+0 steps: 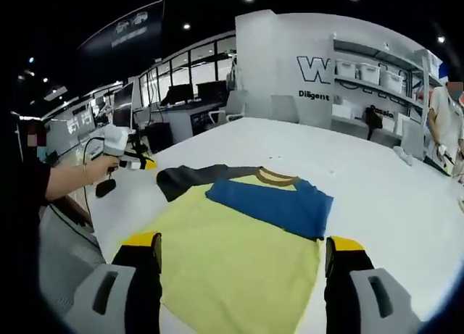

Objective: Fold the garment on the visible template until the final outline fits inside the template.

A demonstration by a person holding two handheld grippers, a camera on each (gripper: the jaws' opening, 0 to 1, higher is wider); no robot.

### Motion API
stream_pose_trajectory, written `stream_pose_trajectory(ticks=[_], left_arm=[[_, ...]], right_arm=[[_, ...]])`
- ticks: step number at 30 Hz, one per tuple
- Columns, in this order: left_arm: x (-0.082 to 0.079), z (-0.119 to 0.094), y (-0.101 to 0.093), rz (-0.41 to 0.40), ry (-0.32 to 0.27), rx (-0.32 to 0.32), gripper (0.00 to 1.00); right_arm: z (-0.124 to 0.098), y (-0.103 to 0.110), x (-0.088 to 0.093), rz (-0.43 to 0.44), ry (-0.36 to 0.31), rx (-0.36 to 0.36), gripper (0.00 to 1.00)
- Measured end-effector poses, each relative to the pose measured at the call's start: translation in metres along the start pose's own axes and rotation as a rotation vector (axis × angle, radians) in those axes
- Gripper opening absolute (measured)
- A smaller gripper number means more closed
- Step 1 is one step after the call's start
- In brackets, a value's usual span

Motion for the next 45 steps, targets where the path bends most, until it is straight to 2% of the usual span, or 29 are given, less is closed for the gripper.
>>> stream_pose_trajectory(ticks=[3, 5, 9, 13, 17, 20, 24, 26, 34, 35, 38, 42, 45], left_arm=[[-0.008, 0.01, 0.005, -0.006, 0.005, 0.008, 0.25], [-0.011, 0.017, 0.006, -0.078, 0.022, 0.019, 0.27], [-0.014, 0.032, 0.01, -0.034, 0.051, -0.009, 0.29], [-0.009, 0.048, 0.007, -0.108, 0.107, 0.022, 0.29], [-0.004, 0.063, 0.001, -0.093, 0.146, 0.037, 0.29], [0.0, 0.073, -0.007, -0.142, 0.197, 0.068, 0.29], [-0.001, 0.086, -0.013, -0.149, 0.2, 0.072, 0.28], [-0.001, 0.088, -0.014, -0.129, 0.205, 0.071, 0.27], [-0.001, 0.091, -0.022, -0.141, 0.196, 0.084, 0.24], [-0.002, 0.092, -0.023, -0.139, 0.194, 0.085, 0.22], [-0.003, 0.09, -0.028, -0.117, 0.189, 0.105, 0.02], [-0.01, 0.089, -0.027, -0.135, 0.147, 0.109, 0.01], [-0.02, 0.085, -0.019, -0.153, 0.1, 0.068, 0.01]], right_arm=[[-0.002, 0.004, -0.004, -0.016, -0.002, 0.0, 0.92], [-0.002, 0.005, -0.005, -0.021, 0.002, 0.012, 0.91], [-0.004, 0.008, -0.009, -0.058, 0.015, 0.029, 0.9], [-0.005, 0.013, -0.013, -0.057, 0.005, 0.01, 0.9], [-0.006, 0.014, -0.01, -0.054, 0.015, 0.014, 0.89], [-0.007, 0.011, -0.007, -0.037, 0.017, 0.023, 0.88], [-0.007, 0.004, -0.003, -0.008, 0.015, 0.054, 0.85], [-0.007, 0.002, -0.001, -0.007, 0.02, 0.066, 0.85], [-0.008, -0.004, 0.002, 0.003, 0.039, 0.093, 0.81], [-0.008, -0.004, 0.002, 0.004, 0.041, 0.093, 0.81], [-0.008, -0.004, 0.003, 0.001, 0.05, 0.093, 0.79], [-0.01, -0.004, 0.0, 0.013, 0.039, 0.089, 0.77], [-0.013, -0.006, -0.001, 0.008, 0.034, 0.102, 0.77]])
Point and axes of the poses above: the point that each gripper's makers call its tool centre point, and the gripper's own axes: z roughly forward along the fingers, y roughly to its left, x roughly out of its underside, the point moved 6 cm from there along -z, roughly backward along the fingers, and after that the axes turned 7 degrees about -x, right-handed, at the moved point
